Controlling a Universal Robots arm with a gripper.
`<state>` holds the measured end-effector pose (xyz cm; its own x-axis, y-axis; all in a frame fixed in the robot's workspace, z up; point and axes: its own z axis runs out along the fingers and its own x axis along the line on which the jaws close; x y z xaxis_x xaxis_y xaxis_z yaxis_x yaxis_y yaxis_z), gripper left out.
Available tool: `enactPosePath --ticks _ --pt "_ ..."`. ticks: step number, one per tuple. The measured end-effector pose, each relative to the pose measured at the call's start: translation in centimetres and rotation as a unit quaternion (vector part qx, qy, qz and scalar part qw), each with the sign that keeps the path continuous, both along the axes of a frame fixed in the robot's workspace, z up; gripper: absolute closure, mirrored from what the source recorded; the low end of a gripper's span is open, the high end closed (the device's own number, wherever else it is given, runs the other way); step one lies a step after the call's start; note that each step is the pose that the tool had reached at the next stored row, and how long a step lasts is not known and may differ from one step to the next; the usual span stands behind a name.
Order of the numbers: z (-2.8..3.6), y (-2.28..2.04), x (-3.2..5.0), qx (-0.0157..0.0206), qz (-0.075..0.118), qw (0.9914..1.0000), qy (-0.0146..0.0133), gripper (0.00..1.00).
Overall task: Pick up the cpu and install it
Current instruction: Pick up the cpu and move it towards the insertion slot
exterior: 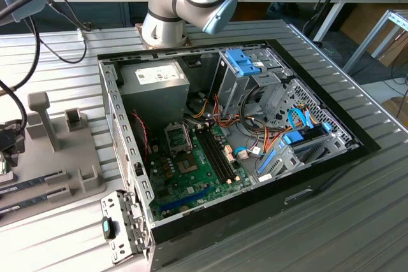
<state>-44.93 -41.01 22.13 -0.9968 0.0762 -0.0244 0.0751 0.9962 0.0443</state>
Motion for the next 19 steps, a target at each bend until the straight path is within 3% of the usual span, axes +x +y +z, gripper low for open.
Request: enactPosePath --ticks 19 --pt "-0.58 0.00 0.00 0.0000 0.000 1.00000 0.0000 0.40"
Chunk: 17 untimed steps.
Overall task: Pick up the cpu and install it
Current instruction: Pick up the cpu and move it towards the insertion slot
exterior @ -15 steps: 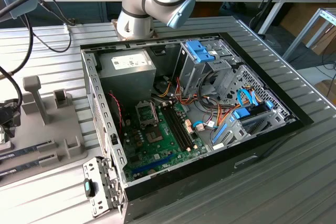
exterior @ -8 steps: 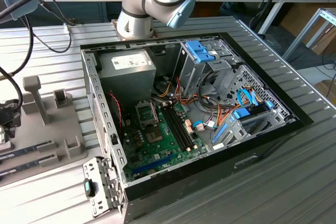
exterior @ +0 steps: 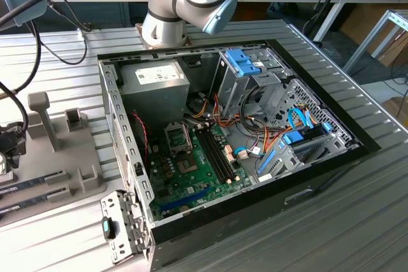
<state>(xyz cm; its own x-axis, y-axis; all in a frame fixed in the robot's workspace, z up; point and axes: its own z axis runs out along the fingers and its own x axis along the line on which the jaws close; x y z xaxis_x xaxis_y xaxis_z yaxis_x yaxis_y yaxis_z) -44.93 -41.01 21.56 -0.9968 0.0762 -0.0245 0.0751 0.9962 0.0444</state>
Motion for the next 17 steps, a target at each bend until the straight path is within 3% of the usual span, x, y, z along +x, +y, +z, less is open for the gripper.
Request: enactPosePath --ticks 17 --pt "-0.49 0.00 0.00 0.0000 0.000 1.00000 0.0000 0.40"
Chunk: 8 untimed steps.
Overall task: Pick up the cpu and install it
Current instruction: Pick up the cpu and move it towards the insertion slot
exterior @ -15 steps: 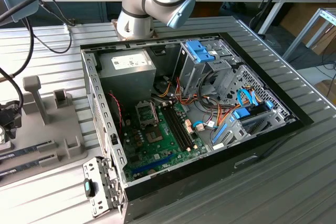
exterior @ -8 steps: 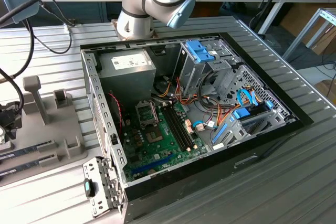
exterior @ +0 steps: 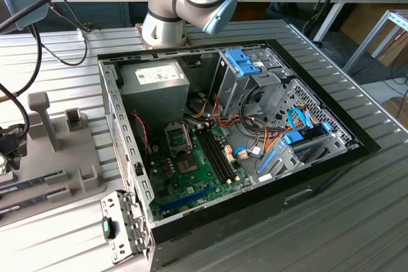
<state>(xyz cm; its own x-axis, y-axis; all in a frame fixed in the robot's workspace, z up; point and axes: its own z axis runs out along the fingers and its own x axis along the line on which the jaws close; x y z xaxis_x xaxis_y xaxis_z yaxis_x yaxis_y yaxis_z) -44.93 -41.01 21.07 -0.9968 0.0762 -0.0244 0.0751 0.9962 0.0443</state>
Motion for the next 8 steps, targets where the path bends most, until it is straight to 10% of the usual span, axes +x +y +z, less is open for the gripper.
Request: enactPosePath --ticks 8 --pt "-0.36 0.00 0.00 0.0000 0.000 1.00000 0.0000 0.40"
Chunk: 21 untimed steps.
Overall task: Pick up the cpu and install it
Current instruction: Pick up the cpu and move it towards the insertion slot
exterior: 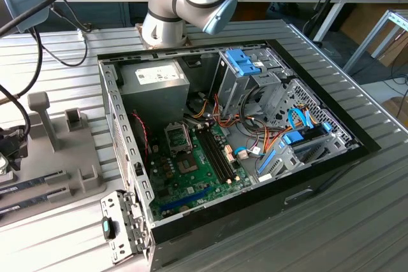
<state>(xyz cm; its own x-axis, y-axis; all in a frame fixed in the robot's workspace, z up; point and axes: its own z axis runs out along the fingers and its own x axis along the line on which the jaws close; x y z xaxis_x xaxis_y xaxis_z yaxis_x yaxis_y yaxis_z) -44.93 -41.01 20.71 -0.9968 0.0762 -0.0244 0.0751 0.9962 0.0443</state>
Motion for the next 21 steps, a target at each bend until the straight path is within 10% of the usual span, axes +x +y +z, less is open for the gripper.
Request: enactPosePath --ticks 21 --pt "-0.50 0.00 0.00 0.0000 0.000 1.00000 0.0000 0.40"
